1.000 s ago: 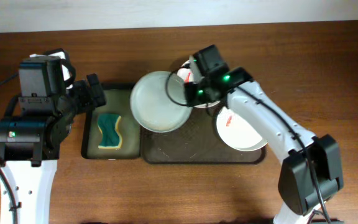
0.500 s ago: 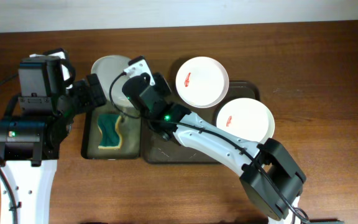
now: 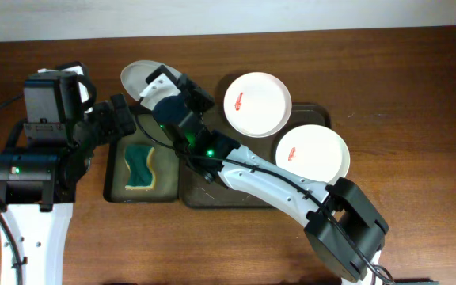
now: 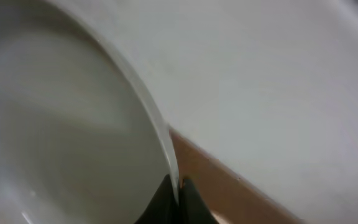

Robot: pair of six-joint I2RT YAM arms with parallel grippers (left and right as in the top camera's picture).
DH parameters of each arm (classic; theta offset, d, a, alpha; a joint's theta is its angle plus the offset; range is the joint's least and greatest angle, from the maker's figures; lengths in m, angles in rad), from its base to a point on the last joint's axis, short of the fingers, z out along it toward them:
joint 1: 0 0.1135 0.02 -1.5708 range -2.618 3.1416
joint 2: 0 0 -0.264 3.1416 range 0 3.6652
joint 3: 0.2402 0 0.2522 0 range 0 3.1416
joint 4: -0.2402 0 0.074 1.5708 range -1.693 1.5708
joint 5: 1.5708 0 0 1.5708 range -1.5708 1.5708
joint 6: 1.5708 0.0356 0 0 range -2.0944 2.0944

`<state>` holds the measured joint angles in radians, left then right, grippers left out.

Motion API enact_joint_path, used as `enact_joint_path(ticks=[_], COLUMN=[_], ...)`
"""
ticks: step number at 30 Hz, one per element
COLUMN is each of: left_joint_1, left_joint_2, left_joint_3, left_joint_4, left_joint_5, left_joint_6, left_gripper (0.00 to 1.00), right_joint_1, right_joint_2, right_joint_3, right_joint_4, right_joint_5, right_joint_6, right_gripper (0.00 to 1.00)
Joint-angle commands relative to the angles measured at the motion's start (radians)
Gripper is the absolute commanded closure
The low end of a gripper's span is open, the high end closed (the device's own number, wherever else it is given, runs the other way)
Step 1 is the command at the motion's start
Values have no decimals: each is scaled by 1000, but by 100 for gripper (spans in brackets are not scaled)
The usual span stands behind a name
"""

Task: Clean dirty plates on tray and stack at the side
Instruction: 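Lift the cleaned plate with the right gripper and place it at the right side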

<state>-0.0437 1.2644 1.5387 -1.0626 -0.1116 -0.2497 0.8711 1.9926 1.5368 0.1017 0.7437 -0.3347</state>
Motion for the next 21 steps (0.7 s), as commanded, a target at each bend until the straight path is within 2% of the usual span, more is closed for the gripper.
enact_joint_path(ticks=[1, 2, 3, 7, 8, 10, 12, 15, 21], left_joint_1=[1, 1, 1, 1, 1, 1, 1, 1, 1], left_joint_2=[-1, -1, -1, -1, -1, -1, -1, -1, -1], left_joint_3=[-2, -2, -2, -2, -2, -2, -2, -2, -2], left_joint_4=[2, 2, 2, 2, 2, 2, 2, 2, 2], left_joint_5=[0, 0, 0, 0, 0, 0, 0, 0, 0], left_joint_6=[12, 12, 12, 12, 12, 12, 12, 12, 12], left_gripper=[1, 1, 0, 1, 1, 1, 1, 1, 1], right_joint_1=[-37, -75, -101, -329, -362, -572, -762, -1048, -1441], right_joint_2=[-7, -7, -7, -84, -96, -140, -145, -143, -140], right_joint_3=[16, 16, 16, 16, 16, 16, 16, 16, 16], right_joint_4=[-130, -195, -214, -285, -305, -452, -609, -811, -924], right_joint_5=[-163, -303, -389, -1106, -1157, -1362, -1425, -1394, -1305], right_joint_6=[419, 550, 607, 648, 661, 696, 696, 671, 661], right_gripper=[96, 96, 96, 96, 96, 96, 96, 96, 96])
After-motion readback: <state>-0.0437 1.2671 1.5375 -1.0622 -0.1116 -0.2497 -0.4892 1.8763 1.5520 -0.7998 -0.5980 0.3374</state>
